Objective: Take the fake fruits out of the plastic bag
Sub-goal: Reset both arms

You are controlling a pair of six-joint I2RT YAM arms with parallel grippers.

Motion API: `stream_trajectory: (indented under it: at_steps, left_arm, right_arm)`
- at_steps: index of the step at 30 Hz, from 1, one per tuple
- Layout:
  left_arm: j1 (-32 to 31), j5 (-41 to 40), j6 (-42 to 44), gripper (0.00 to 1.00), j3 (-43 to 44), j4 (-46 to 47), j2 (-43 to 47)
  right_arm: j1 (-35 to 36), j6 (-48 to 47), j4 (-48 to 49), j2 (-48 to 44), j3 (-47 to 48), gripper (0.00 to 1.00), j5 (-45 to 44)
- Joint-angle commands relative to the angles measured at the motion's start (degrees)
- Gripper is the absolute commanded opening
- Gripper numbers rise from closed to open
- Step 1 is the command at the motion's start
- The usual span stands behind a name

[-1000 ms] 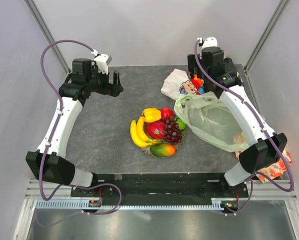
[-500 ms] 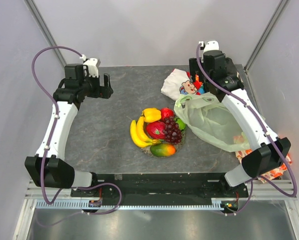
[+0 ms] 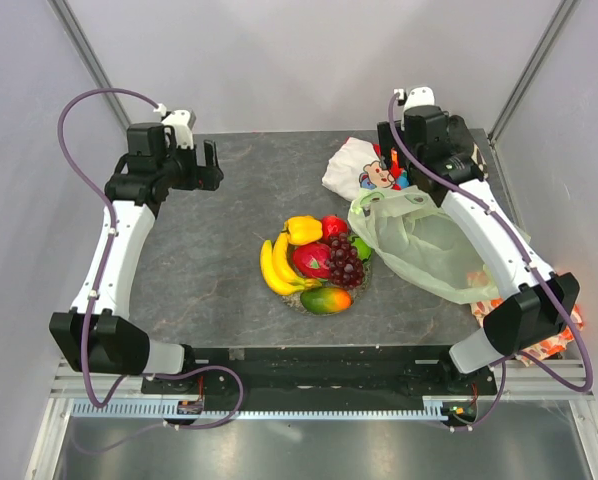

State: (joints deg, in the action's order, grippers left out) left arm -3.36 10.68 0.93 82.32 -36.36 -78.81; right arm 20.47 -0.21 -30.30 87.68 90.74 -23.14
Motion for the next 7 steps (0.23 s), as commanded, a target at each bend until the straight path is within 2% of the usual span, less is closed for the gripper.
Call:
stream_trajectory:
  at_steps: [1,7]
  left_arm:
    - [0.02,0.83,-2.60,0.99,2.93,2.61,-0.30]
    - [0.02,2.07,-3.04,0.99,3.98,2.61,-1.26]
  right_arm:
    - [0.01,-2.60,2.62,-2.25,-1.18,0.98,-2.35]
    - [0.10,-2.26,1.92,-0.84,0.14,0.98,-1.48]
